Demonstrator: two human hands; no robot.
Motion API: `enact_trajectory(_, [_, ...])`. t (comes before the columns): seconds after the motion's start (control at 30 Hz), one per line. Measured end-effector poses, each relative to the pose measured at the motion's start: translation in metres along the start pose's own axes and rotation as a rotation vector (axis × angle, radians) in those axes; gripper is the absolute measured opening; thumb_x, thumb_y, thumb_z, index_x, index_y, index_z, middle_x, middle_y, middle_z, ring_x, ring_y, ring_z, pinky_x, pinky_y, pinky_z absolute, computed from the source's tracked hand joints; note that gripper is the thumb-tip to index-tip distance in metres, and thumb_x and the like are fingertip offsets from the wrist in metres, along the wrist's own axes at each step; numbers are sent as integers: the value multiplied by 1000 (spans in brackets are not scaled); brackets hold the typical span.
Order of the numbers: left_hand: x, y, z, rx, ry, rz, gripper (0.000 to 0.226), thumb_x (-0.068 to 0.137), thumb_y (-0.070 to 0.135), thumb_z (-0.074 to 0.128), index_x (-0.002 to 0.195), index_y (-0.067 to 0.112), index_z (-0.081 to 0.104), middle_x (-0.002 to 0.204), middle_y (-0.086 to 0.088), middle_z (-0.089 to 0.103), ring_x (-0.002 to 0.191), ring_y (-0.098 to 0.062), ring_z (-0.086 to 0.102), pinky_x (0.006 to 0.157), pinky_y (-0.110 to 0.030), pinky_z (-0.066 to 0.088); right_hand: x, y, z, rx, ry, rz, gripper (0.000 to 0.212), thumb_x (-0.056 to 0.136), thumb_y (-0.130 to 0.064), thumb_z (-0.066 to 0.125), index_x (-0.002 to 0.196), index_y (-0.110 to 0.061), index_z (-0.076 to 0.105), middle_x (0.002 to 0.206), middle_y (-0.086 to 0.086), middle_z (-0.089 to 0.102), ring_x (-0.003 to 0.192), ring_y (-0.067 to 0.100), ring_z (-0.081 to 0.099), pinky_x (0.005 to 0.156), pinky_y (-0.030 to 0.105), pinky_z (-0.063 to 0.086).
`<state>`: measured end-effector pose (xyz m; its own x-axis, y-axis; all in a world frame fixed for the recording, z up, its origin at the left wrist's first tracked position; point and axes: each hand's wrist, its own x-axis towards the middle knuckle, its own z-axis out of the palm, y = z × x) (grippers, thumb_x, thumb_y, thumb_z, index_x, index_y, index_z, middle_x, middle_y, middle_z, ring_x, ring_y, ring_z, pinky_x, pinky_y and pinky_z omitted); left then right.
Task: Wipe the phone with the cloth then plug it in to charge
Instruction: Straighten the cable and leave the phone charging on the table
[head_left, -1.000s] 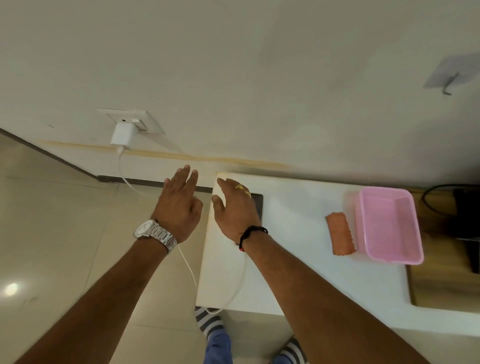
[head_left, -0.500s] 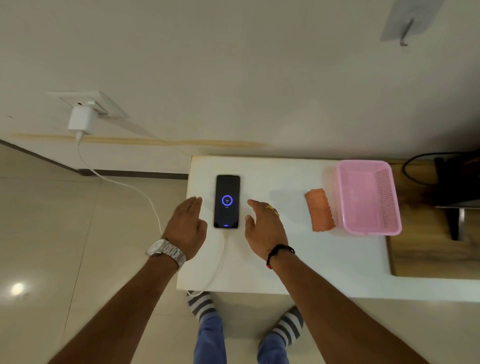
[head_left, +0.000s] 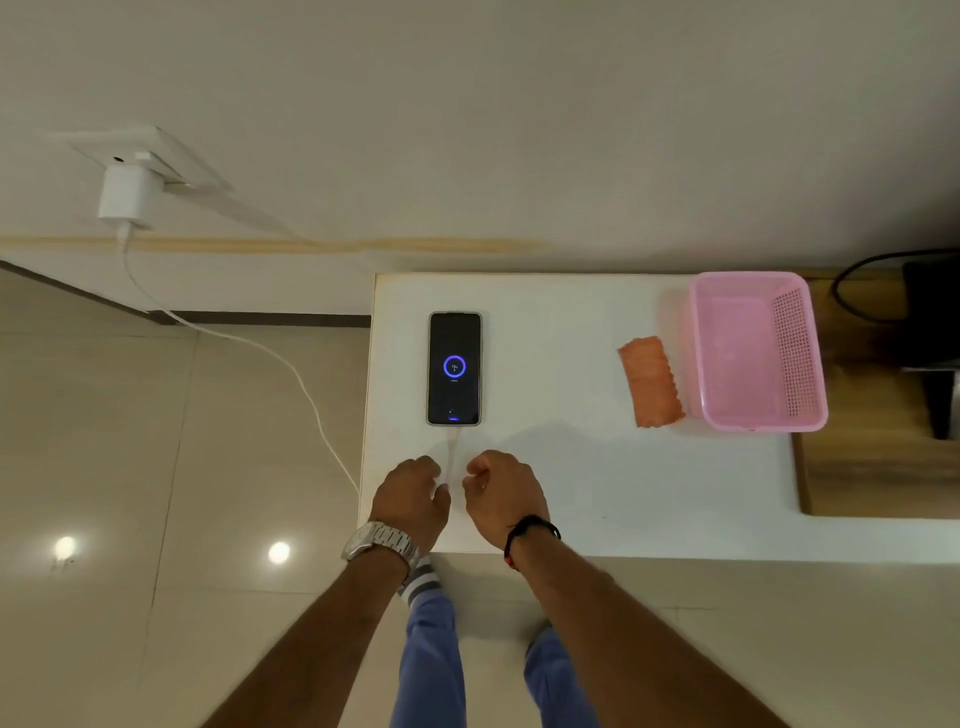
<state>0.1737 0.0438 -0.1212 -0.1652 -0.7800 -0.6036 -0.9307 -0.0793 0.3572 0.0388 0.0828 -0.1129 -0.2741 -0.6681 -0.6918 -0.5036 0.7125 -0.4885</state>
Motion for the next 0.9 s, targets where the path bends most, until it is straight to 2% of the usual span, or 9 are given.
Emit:
enact_trajectory(0.1, [3,-1,2,57,-27,-31,15,97,31,61,101,19,69,98,-1,73,81,-16,63,74,-26,51,1,-5,12,60,-34,68,24,98,-35,61,114,-19,70,113,-1,73,103,19,68,94,32,56])
enact_trajectory(0.2, [7,0,2,1,-59,-55,18,96,28,62,91,19,76,88,-1,73,81,-22,69,76,-34,58,5,-10,19,169,-31,125,26,98,-34,61,111,-16,75,109,2,76,100,21,70,94,35,57])
enact_trajectory(0.33, [9,-2,4,-145,-98,-135,25,94,25,64,75,18,78,69,0,70,73,-23,69,73,-33,60,11,-12,23,308,-30,200,22,95,-29,68,107,-13,78,105,5,77,100,23,71,96,38,57])
enact_trajectory(0.43, [7,-5,9,-204,-148,-194,28,89,23,66,62,24,74,61,4,71,67,-22,71,69,-32,62,14,-8,22,282,-10,242,19,93,-20,70,109,-14,77,111,4,76,105,23,69,99,38,56])
enact_trajectory(0.5, [3,-8,15,-135,-261,-171,24,85,24,68,63,28,76,65,10,71,72,-18,72,71,-27,60,15,-5,22,268,8,236,18,91,-18,71,108,-16,78,111,3,76,105,22,69,98,39,56])
enact_trajectory(0.57, [-5,-11,23,-39,-342,-137,15,85,33,70,75,27,80,78,11,75,84,-16,71,76,-22,55,15,-3,22,277,14,217,17,90,-19,73,105,-16,79,110,2,77,104,22,70,97,39,57])
enact_trajectory(0.67, [-17,-18,36,-35,-311,-171,15,84,40,74,84,28,82,94,11,77,94,-15,70,79,-17,48,17,0,23,307,23,210,15,88,-20,76,102,-15,80,105,3,78,99,22,72,94,40,59])
enact_trajectory(0.77, [-23,-21,44,-46,-267,-182,13,83,39,76,81,27,82,89,12,77,89,-13,71,74,-16,46,18,0,23,321,30,210,11,86,-19,78,97,-15,80,96,4,79,90,23,74,89,40,61])
enact_trajectory(0.9, [-27,-18,49,-49,-258,-188,17,84,37,74,74,24,80,68,15,66,72,-10,64,69,-19,51,19,2,24,290,72,181,8,85,-21,79,92,-17,81,92,1,79,87,20,74,86,37,62])
